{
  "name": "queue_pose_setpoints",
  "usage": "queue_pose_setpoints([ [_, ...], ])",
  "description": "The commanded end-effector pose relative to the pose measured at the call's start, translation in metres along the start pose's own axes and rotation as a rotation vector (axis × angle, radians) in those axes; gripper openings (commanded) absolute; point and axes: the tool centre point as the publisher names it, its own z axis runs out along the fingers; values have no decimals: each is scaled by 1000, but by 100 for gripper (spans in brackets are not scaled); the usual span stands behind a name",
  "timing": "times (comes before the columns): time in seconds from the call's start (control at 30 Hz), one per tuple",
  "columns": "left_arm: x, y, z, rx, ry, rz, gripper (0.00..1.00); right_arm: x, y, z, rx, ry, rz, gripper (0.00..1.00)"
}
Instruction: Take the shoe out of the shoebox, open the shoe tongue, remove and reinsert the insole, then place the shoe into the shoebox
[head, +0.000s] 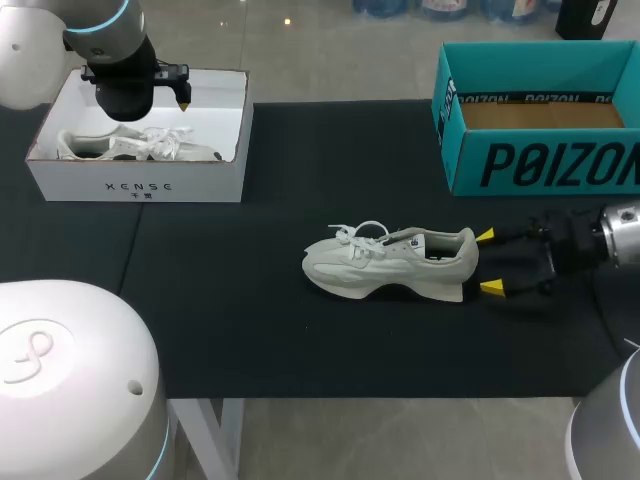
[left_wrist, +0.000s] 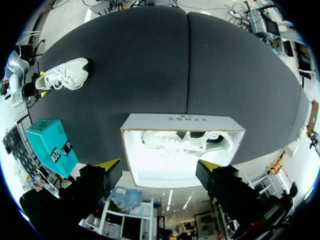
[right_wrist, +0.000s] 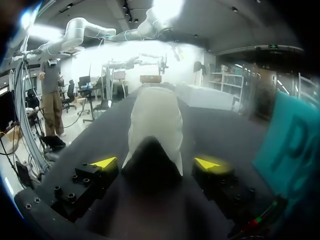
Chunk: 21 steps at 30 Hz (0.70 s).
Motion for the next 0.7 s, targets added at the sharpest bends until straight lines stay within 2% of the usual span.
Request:
queue_pose_setpoints([
  [0.03, 0, 0, 0, -1, 0, 1, 100, 0, -7, 11, -8, 10, 7, 100],
  [0.7, 0, 0, 0, -1, 0, 1, 100, 6, -5, 43, -44, 24, 28, 100],
])
